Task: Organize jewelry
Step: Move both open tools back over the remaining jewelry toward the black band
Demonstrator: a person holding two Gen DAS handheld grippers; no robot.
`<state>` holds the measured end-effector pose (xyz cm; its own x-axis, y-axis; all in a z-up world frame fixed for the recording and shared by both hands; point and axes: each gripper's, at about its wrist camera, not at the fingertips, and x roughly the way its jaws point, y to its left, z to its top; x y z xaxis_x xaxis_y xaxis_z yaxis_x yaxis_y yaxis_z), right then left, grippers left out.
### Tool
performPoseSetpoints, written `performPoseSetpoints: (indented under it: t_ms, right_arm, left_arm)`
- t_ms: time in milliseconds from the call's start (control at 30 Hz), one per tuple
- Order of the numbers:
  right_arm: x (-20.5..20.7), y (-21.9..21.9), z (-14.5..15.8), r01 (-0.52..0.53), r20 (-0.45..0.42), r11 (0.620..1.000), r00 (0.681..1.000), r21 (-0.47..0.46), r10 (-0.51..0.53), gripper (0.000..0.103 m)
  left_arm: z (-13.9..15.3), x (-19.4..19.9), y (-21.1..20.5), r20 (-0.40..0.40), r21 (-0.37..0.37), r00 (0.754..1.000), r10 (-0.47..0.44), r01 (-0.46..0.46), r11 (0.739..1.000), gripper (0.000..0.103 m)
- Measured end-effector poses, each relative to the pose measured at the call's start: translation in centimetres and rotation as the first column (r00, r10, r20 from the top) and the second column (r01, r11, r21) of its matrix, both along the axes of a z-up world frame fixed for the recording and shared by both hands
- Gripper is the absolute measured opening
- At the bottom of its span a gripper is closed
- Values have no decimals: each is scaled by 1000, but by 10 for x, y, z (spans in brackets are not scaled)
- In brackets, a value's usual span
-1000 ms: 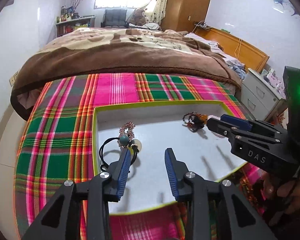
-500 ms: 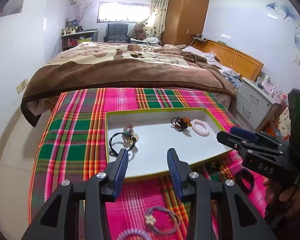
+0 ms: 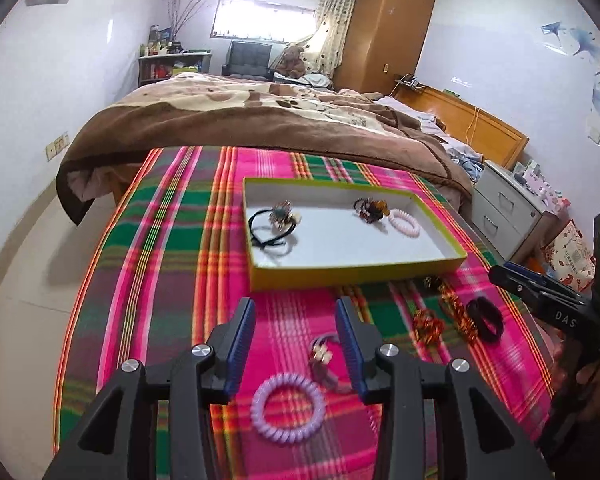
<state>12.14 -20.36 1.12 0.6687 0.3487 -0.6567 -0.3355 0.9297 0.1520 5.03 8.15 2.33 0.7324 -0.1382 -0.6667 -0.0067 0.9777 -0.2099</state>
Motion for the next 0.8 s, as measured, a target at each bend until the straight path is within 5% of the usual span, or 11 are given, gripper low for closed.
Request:
performPoseSetpoints:
  t_ms: [333,567,800]
  right_arm:
    - [-21,-31,-22,44,-42,999,998,-2,-44,54]
    - [-13,-51,-37,102,-78,990,991,-94,-109,54]
    - [-6,-64,-52,88,-123,992,988,-86,-98,54]
  left_arm:
    - [-20,-25,14,-24,-46,999,41,-42,998,41]
    - [-35,-32,16,-66,-26,996,53,-55,998,41]
    - [-47,-31,16,-106,-1,992,67,-67,998,41]
